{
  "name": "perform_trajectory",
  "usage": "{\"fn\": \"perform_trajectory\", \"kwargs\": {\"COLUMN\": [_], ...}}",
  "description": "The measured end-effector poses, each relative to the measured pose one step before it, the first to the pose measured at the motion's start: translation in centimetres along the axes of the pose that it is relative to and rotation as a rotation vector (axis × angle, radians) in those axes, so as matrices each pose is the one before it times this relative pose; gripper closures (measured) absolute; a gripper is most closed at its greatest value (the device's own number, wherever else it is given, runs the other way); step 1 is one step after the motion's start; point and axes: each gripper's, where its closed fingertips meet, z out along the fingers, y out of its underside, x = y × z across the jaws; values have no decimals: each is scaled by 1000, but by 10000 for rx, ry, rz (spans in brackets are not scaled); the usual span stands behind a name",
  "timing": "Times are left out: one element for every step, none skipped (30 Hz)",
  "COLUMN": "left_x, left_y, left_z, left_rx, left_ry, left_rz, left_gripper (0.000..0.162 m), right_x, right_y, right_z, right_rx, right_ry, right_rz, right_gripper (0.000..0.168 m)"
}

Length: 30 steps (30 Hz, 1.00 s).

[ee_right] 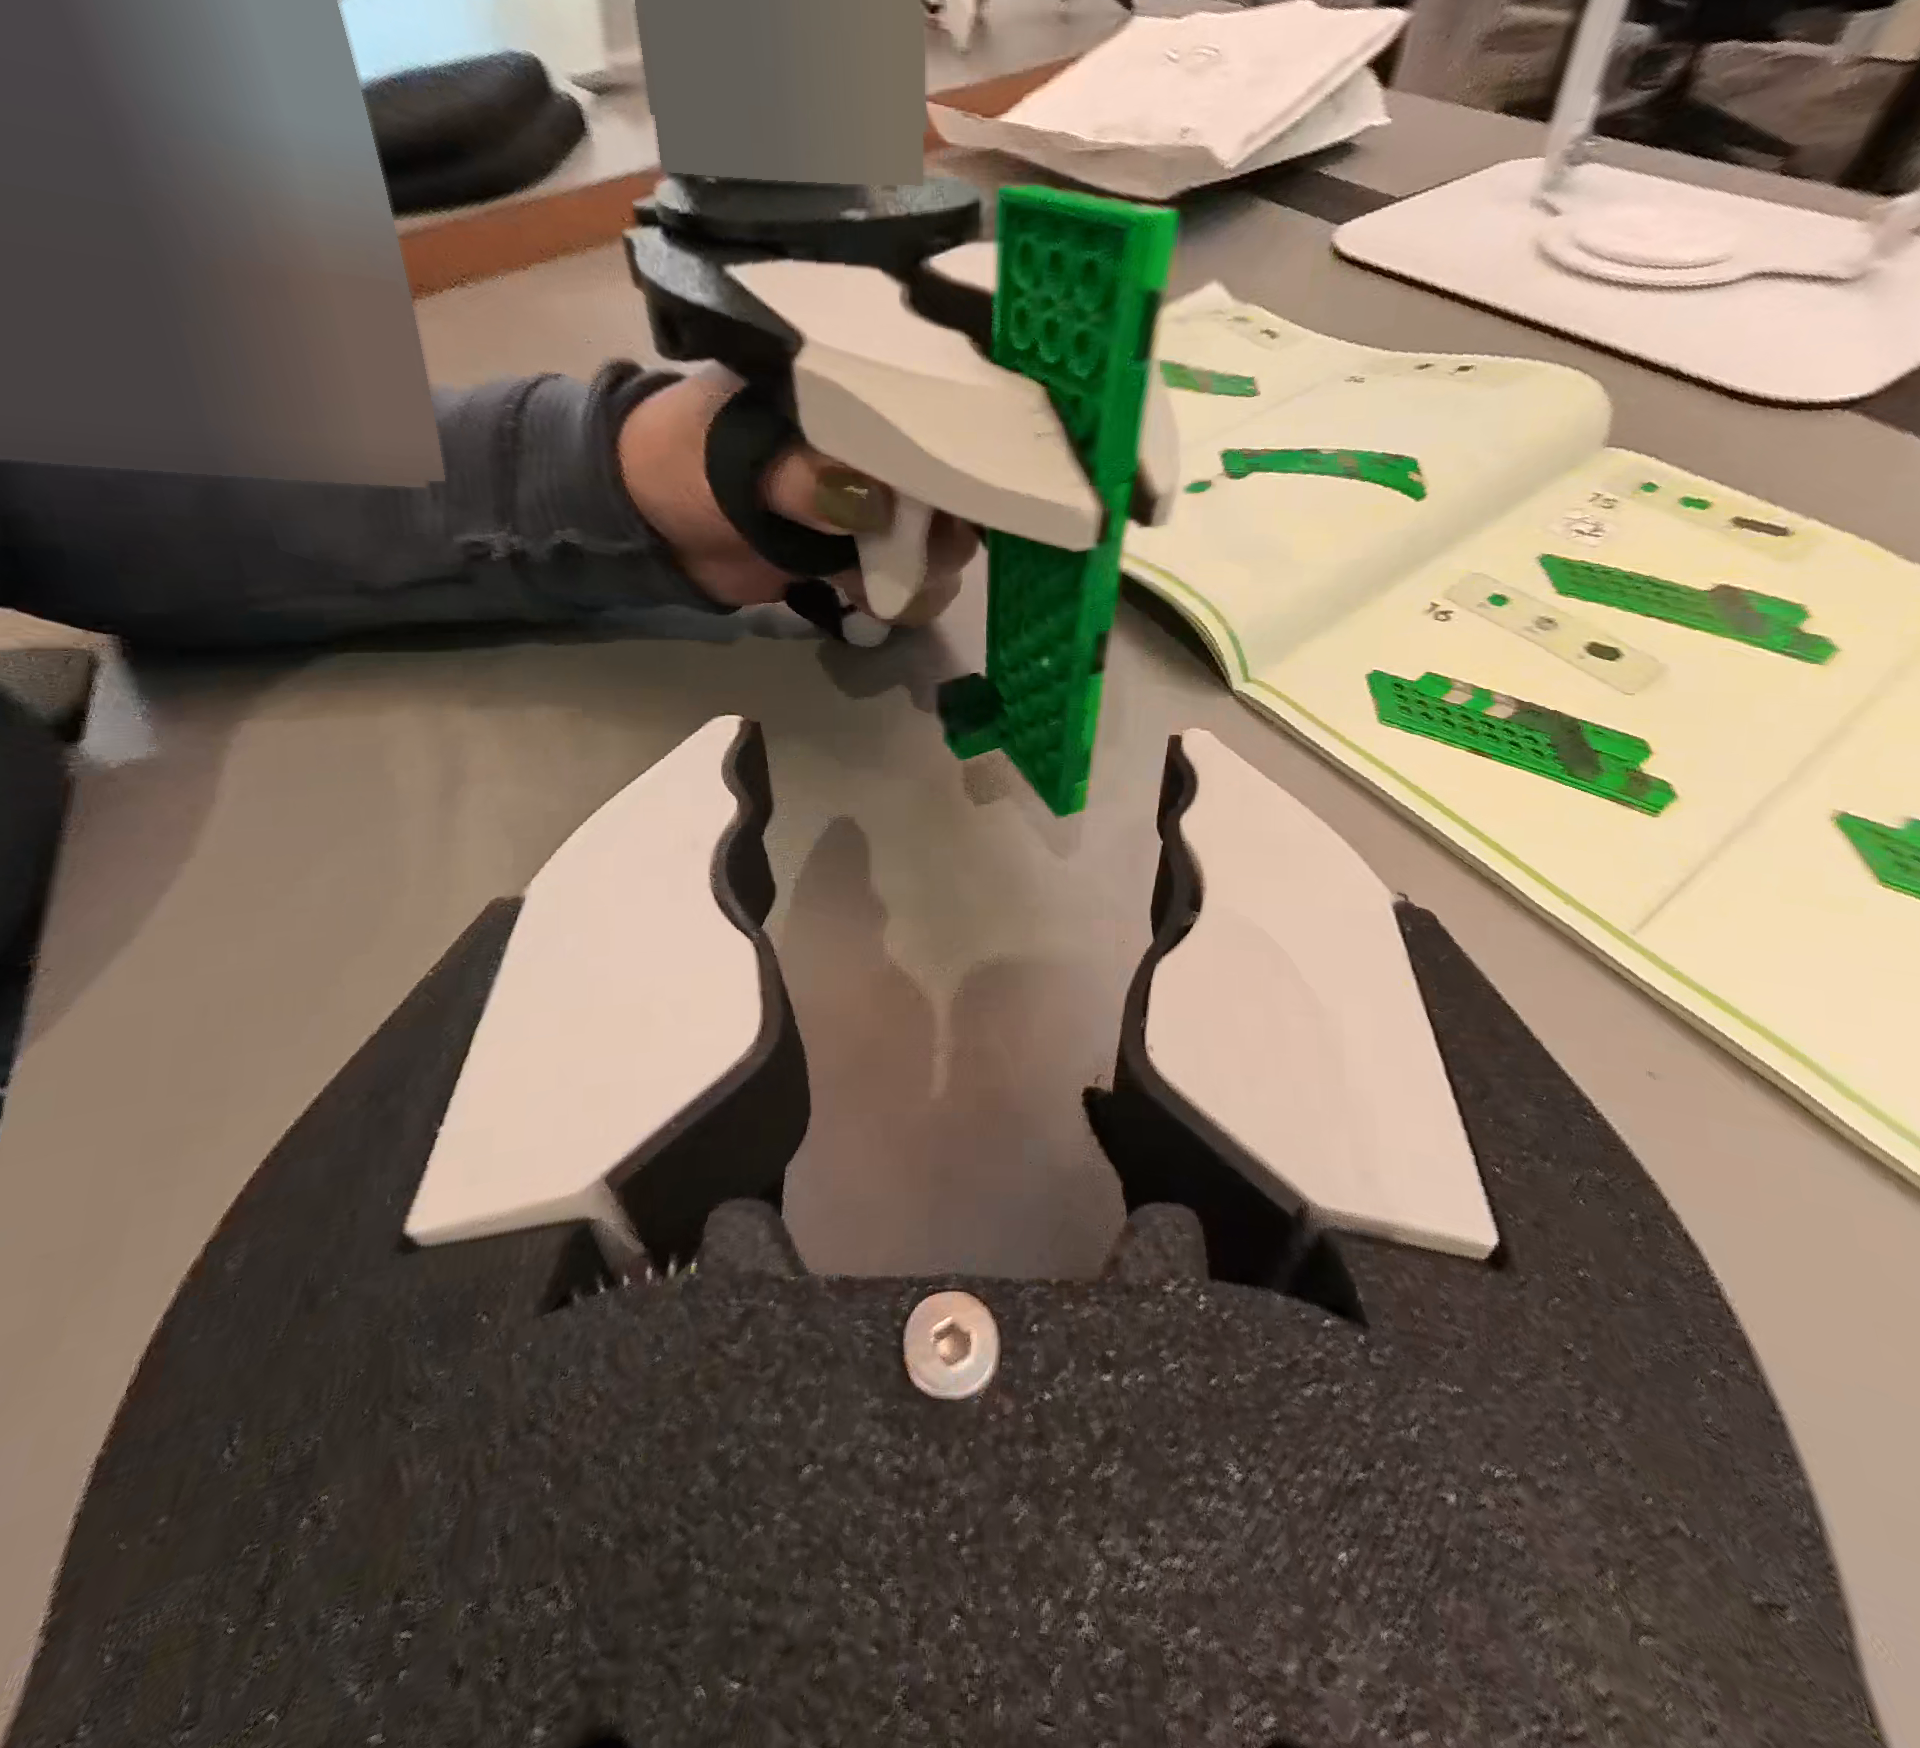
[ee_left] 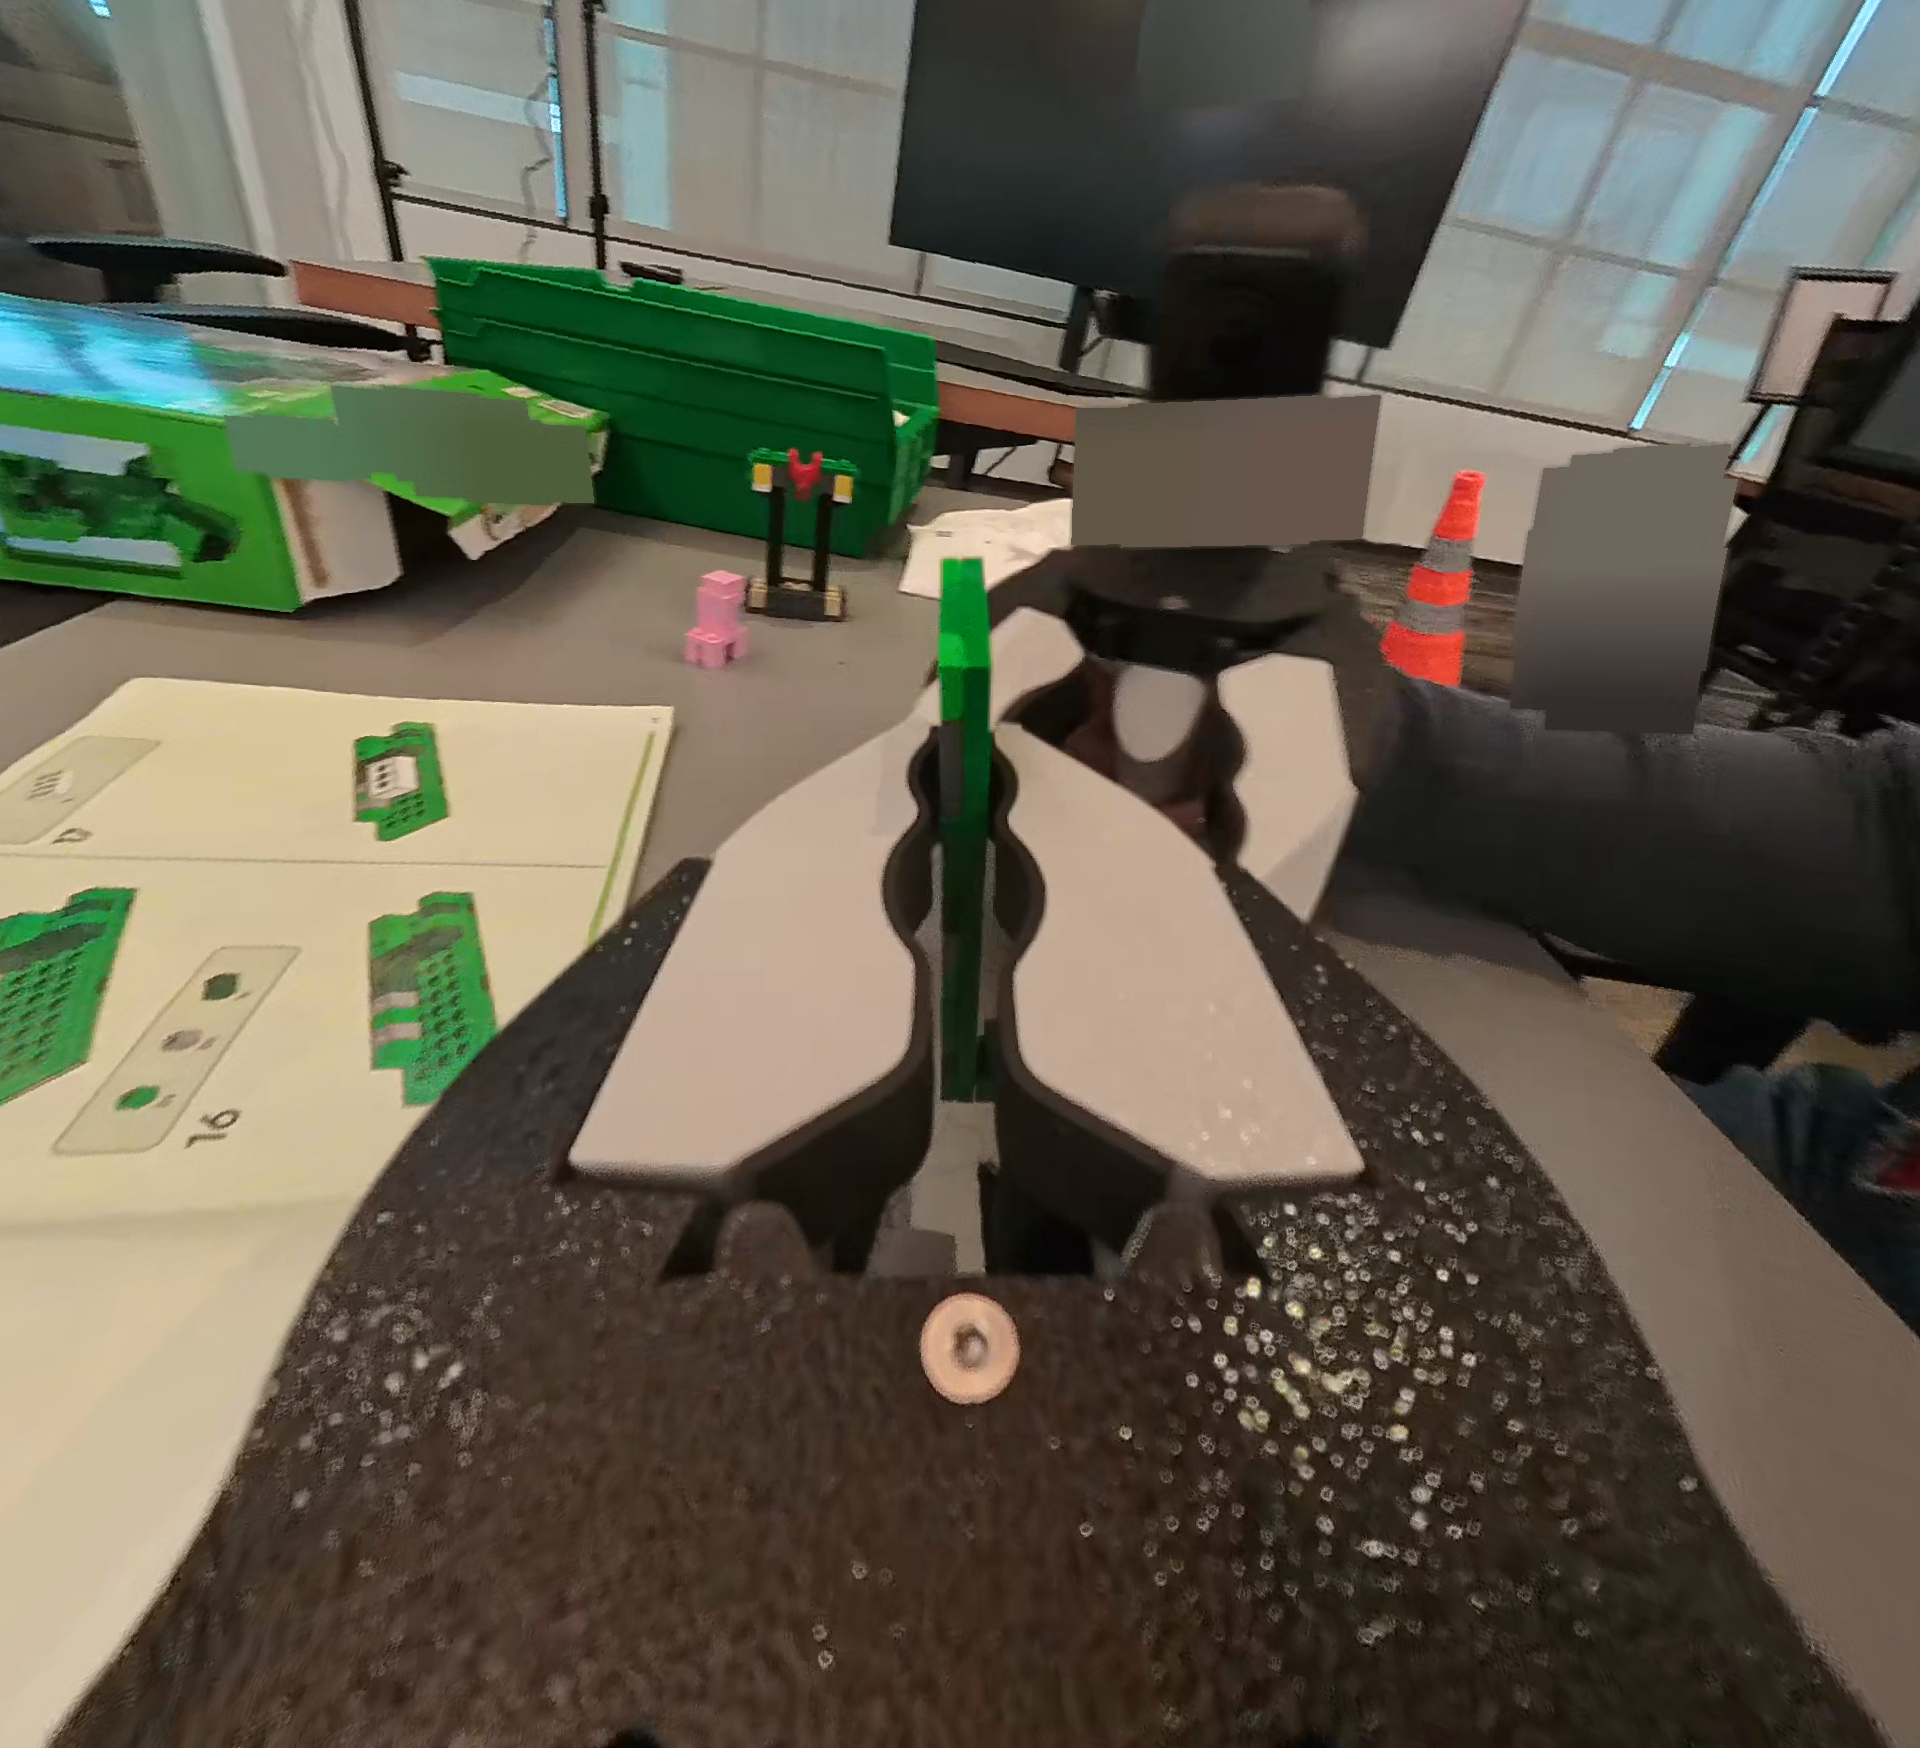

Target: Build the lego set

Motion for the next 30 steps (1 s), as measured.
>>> {"fn": "perform_trajectory", "kwargs": {"left_x": [317,289,295,264,220,174,134,104,81,90,96,89,83,69,59,53,38,28,3,-3,-7,3,7,13,12,19,20,16,14,-4], "left_y": [54,25,7,-10,-6,-11,-7,0,-17,-15,-18,0,11,27,17,-4,-38,-62,-52,-35,-17,-15,-7,10,16,5,-5,-6,-3,-12], "left_z": [49,49,34,48,29,19,24,27,23,26,30,34,30,44,35,22,14,-5,-15,-19,-25,-14,-4,10,21,12,10,10,10,-1], "left_rx": [-35,-16,3,13,14,16,13,8,12,20,16,5,-7,-17,-10,10,36,56,52,27,12,9,3,-6,-10,-3,3,4,4,7], "left_ry": [223,210,209,199,171,147,121,95,84,82,80,70,58,45,36,38,39,40,36,26,10,4,9,8,7,11,16,14,4,1], "left_rz": [12,-10,-32,-48,-54,-58,-57,-52,-47,-48,-48,-34,-16,-8,-11,-25,-48,-68,-73,-56,-27,-8,-4,-2,-1,-4,-8,-6,-2,-3], "left_gripper": [156,156,156,157,156,156,156,156,156,156,156,156,156,156,156,156,156,156,156,156,156,156,156,156,156,156,156,156,156,156], "right_x": [106,-75,-160,4,-68,-207,-222,-166,-64,-30,-24,7,-24,-8,-45,-25,-34,-21,-28,-55,-23,10,17,21,6,19,24,-25,-26,-13], "right_y": [-84,-335,-452,-218,201,339,308,281,183,54,-45,-83,-101,-84,-38,-9,32,52,73,80,72,52,7,-17,-36,-14,26,37,55,58], "right_z": [69,27,24,100,183,257,274,245,177,98,17,-48,-79,-76,-38,-8,23,47,54,65,62,43,0,-16,-31,-20,9,31,46,48], "right_rx": [120,194,283,115,-192,-299,-284,-249,-175,-63,27,75,86,77,44,9,-28,-52,-65,-72,-66,-43,-8,18,30,14,-12,-36,-48,-54], "right_ry": [-362,-435,-396,-195,-197,-199,-144,-60,19,44,14,3,-38,-29,-46,-25,-27,-11,-20,-24,-6,12,10,5,-6,-4,5,-17,-18,-13], "right_rz": [209,124,-5,-5,-4,-19,-73,-116,-113,-88,-43,8,23,28,16,10,2,-4,-7,-15,-18,-4,6,18,24,25,19,8,2,4], "right_gripper": [97,98,100,103,105,106,107,109,110,112,115,118,121,122,123,123,124,124,125,126,127,128,129,130,132,132,133,133,133,133]}}
